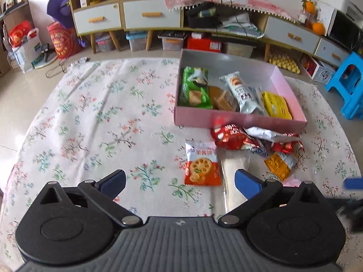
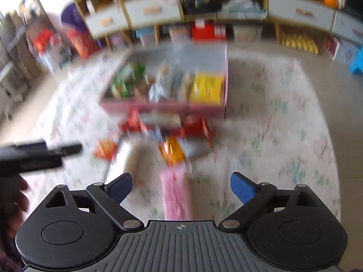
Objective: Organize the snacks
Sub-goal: 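Grasp the pink snack pack with the right tool and lift it, then grasp the white bread pack with the left tool while the right tool carries the pink pack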
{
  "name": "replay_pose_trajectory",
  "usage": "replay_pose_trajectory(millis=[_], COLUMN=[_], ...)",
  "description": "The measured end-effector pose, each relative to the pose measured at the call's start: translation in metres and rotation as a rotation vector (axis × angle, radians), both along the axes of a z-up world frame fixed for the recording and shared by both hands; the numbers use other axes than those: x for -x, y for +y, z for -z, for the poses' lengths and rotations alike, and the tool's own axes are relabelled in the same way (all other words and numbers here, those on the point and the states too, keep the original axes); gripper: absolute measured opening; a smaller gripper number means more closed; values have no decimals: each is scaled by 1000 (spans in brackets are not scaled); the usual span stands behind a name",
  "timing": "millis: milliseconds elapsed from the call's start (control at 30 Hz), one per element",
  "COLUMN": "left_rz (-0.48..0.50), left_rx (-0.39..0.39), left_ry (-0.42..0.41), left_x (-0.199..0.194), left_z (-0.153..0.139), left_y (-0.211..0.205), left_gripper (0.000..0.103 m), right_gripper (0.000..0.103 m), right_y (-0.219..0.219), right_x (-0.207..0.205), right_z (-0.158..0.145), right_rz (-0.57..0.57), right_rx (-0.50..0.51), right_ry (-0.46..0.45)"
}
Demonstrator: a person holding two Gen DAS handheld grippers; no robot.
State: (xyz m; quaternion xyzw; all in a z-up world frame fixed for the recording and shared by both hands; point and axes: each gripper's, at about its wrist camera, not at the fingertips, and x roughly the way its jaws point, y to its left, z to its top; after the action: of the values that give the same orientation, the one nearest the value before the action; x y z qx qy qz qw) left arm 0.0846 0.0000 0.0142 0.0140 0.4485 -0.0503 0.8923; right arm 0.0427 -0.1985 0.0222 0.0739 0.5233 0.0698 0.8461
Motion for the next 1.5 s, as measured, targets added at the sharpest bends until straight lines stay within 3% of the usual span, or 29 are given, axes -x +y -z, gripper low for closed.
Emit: replay_pose_trajectory(millis=[100, 200, 400, 733, 767, 800, 867, 1133, 1367, 1500], left_rz=[10, 28, 0, -46, -45, -43, -35, -19, -12, 41], left_rx=[42, 73, 117, 177, 180, 182, 187, 210, 199, 193], left_ry=[28, 48, 117, 161, 161, 161, 165, 149, 136, 127], left_x=[-4, 1, -2, -6, -6, -6, -6, -6, -10, -7], left_z=[4, 11, 20, 22, 22, 22, 22, 18, 21, 24], left_y=[-2, -5, -1, 11, 11, 11, 11, 11, 5, -5], left_gripper=[102, 102, 101, 99, 99, 98, 96, 87, 83, 83], right_gripper=[95, 95, 95, 92, 87, 64, 32, 31, 31, 32], right_y=[-6, -8, 5, 23, 26, 29, 29, -2, -24, -26], right_x=[-7, -8, -11, -12, -12, -12, -14, -10, -16, -15], right_z=[9, 8, 16, 35, 37, 40, 45, -8, -17, -23], right_rz=[65, 83, 39, -37, -48, -58, -40, 57, 139, 146], right_rx=[-21, -32, -12, 21, 34, 54, 73, -47, -82, -90], right_ry=[40, 20, 44, 86, 90, 98, 127, -52, -76, -106])
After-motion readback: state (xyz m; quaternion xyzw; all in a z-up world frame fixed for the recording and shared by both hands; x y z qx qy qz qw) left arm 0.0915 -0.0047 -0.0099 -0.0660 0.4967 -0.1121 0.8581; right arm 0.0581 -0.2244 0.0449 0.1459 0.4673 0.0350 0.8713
